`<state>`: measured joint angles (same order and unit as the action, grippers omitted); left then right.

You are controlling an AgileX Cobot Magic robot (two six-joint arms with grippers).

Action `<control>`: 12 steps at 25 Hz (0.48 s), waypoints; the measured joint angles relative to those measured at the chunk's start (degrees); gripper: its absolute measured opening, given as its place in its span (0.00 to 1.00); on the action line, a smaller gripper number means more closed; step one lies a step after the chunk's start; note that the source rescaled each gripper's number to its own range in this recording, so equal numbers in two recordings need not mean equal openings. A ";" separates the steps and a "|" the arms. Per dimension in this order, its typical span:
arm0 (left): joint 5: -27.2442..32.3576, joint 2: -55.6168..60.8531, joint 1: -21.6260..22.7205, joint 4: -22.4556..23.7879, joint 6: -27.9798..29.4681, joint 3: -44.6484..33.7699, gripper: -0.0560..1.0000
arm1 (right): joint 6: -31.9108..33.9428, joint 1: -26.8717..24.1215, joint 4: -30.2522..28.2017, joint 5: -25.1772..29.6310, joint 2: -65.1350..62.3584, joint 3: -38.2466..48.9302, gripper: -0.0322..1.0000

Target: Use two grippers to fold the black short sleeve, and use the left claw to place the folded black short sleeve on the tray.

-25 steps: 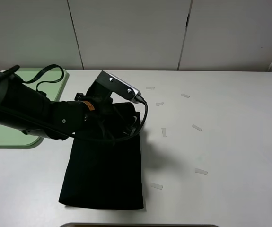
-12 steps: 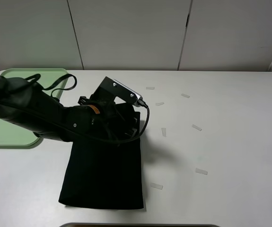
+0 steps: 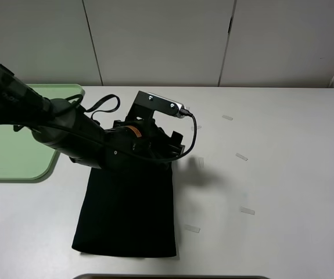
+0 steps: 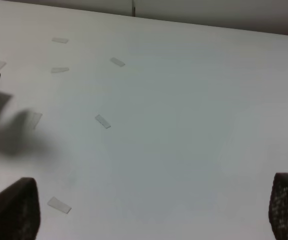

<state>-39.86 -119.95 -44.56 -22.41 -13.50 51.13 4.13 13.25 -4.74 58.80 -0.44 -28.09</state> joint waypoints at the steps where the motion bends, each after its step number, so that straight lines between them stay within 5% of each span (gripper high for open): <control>1: -0.32 0.00 0.00 0.15 0.52 0.00 0.86 | 0.00 0.00 0.00 0.00 0.00 0.00 1.00; 6: 1.63 3.83 0.05 0.98 0.97 -0.20 0.86 | 0.00 0.00 0.00 0.00 0.00 0.00 1.00; 12: 15.09 17.80 -0.32 6.18 1.04 -4.08 0.86 | 0.00 0.00 0.05 0.00 0.00 0.00 1.00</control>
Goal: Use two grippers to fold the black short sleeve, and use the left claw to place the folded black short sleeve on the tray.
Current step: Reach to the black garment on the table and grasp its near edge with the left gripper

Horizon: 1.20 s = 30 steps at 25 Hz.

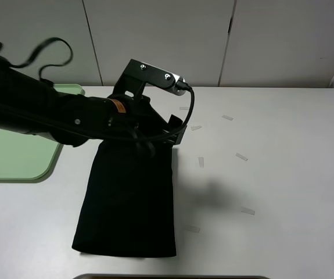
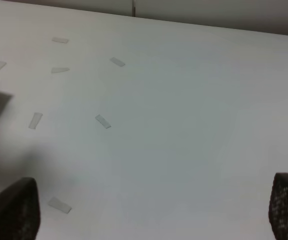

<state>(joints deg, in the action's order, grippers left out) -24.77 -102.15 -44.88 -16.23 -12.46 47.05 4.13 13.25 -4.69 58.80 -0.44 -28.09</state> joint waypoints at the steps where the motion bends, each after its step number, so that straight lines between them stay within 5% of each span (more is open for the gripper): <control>1: 2.87 2.46 -0.15 0.40 0.00 -1.15 0.86 | 0.00 0.00 0.00 0.00 0.00 0.00 1.00; 4: 10.28 8.85 -0.24 1.51 -0.05 -5.13 0.86 | 0.00 0.00 0.00 0.00 0.00 0.00 1.00; 10: 15.88 12.71 -0.68 1.59 -0.29 -14.19 0.86 | 0.00 0.00 0.00 0.00 0.00 0.00 1.00; 24: 17.44 5.14 -1.39 2.00 -5.58 -15.46 0.86 | 0.00 0.00 0.05 0.00 0.00 0.00 1.00; 30: 13.00 -1.38 -2.23 2.21 -6.10 -14.35 0.86 | 0.00 0.00 0.05 0.00 0.00 0.00 1.00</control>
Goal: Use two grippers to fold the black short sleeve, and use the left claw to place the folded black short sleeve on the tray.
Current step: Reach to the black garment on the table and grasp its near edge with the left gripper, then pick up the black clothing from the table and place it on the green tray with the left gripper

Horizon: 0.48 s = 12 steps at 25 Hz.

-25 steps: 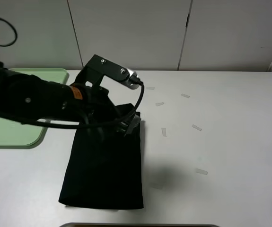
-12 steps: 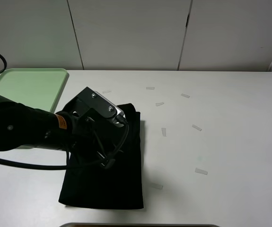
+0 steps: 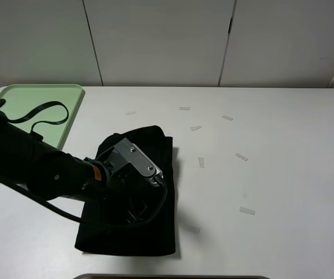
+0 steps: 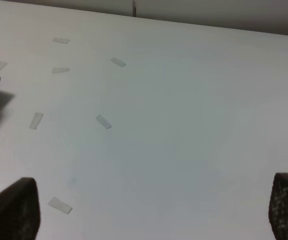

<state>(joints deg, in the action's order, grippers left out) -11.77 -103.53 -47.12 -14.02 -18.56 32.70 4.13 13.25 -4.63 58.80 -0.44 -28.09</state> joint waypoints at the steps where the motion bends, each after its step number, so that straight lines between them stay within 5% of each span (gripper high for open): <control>1: -2.39 -1.29 -1.39 0.00 0.00 0.84 0.86 | 0.00 0.00 0.00 0.00 0.00 0.00 1.00; 6: -6.92 -2.70 -4.40 -0.44 0.26 1.28 0.86 | 0.00 0.00 0.00 0.00 0.00 0.00 1.00; 12: -7.64 -1.03 -4.98 -0.44 7.17 1.23 0.86 | 0.00 0.00 0.00 0.00 0.00 0.00 1.00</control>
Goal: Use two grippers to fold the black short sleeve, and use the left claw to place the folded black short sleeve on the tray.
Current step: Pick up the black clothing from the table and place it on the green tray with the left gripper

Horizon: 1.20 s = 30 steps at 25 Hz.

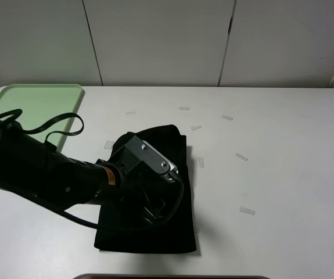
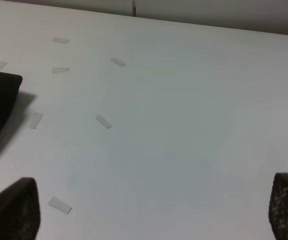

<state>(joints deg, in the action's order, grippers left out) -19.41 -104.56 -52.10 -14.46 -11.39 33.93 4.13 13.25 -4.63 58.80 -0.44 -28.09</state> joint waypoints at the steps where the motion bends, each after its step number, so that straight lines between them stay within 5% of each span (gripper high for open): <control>1: 0.43 1.08 0.00 0.00 1.07 -0.06 0.86 | 0.00 0.00 0.00 0.00 0.00 0.00 1.00; 7: 3.87 16.91 -0.38 0.00 3.48 -0.20 0.86 | 0.00 0.00 0.00 0.00 0.00 0.00 1.00; 14: 15.49 25.33 4.37 -4.21 9.59 -0.20 0.86 | 0.00 0.00 0.00 0.00 0.00 0.00 1.00; 19: 21.84 26.22 11.23 -14.69 5.88 -1.37 0.86 | 0.00 0.00 0.00 0.00 0.00 0.00 1.00; 26: 25.40 26.17 17.89 -36.68 -14.50 -4.87 0.86 | 0.00 0.00 0.00 0.00 0.00 0.00 1.00; 30: 25.47 26.22 18.94 -46.30 -21.12 -7.91 0.86 | 0.00 0.00 0.00 0.00 0.00 0.00 1.00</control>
<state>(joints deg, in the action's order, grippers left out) 6.05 -78.34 -33.16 -60.77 -32.50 26.03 4.13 13.25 -4.63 58.80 -0.44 -28.09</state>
